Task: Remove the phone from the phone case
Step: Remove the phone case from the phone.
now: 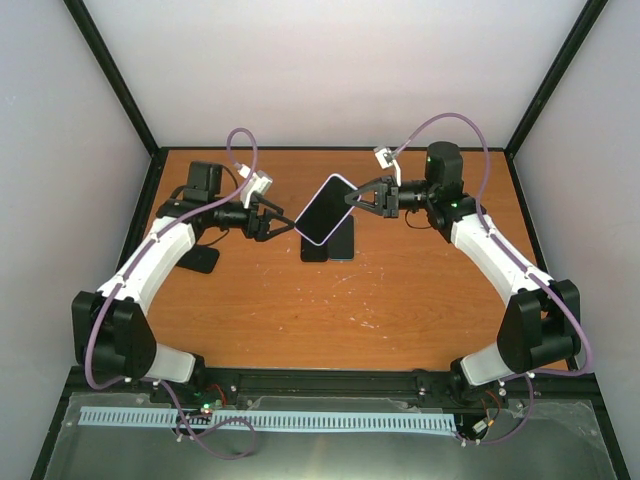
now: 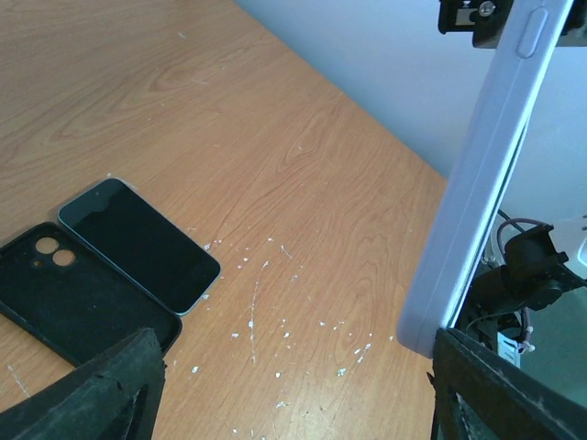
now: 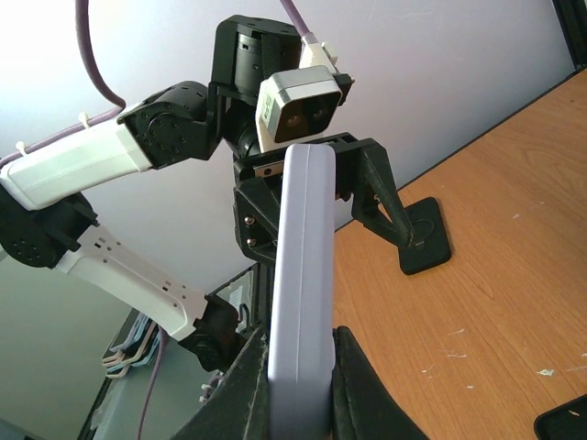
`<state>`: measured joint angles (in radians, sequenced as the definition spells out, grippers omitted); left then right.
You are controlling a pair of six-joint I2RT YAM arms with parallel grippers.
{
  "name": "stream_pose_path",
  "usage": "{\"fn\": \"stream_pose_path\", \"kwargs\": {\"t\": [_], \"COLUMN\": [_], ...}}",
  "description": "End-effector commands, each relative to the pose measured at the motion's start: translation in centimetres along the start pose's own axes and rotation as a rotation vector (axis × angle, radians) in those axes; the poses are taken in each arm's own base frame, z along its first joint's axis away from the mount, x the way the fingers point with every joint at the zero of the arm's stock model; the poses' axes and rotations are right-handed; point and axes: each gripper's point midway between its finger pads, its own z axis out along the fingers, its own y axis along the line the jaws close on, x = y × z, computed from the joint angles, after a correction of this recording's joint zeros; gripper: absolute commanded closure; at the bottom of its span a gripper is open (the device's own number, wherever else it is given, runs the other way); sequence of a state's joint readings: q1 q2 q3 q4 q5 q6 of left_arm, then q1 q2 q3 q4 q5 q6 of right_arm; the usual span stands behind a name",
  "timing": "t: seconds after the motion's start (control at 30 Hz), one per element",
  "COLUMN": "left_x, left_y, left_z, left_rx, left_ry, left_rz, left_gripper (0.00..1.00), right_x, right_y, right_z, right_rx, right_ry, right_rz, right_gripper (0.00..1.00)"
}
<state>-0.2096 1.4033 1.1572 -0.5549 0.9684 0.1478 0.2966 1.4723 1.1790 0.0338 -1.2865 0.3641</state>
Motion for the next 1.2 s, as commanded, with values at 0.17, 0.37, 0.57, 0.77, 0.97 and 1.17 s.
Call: {"fn": "stream_pose_path", "kwargs": {"t": [0.17,0.37,0.57,0.77,0.97,1.17], "left_x": [1.0,1.6,0.9,0.4,0.1,-0.9], "left_y": [4.6,5.9,3.0,-0.3,-2.0,-5.0], "left_z": [1.2,1.6,1.2,1.2,1.9,1.3], "left_rx": [-0.158,-0.191,-0.034,0.085,0.136,0.239], "left_ry": [0.046,0.065,0.022,0.011,0.027,-0.005], "left_rz": [-0.049,-0.081,-0.063,0.007,0.055,0.135], "left_gripper": [0.23,0.24,0.22,0.25,0.33,0.40], "right_x": [-0.7,-0.9,-0.7,-0.3,1.6,3.0], "right_y": [8.1,8.8,8.4,7.8,8.7,8.6], "right_z": [0.7,0.7,0.8,1.3,3.0,4.1], "right_rx": [-0.249,-0.264,-0.254,-0.259,-0.331,-0.388], "right_ry": [0.080,0.088,0.088,0.095,0.151,0.193], "right_rz": [-0.121,-0.127,-0.124,-0.122,-0.125,-0.101], "right_gripper": [0.97,0.97,0.97,0.97,0.97,0.97]}}
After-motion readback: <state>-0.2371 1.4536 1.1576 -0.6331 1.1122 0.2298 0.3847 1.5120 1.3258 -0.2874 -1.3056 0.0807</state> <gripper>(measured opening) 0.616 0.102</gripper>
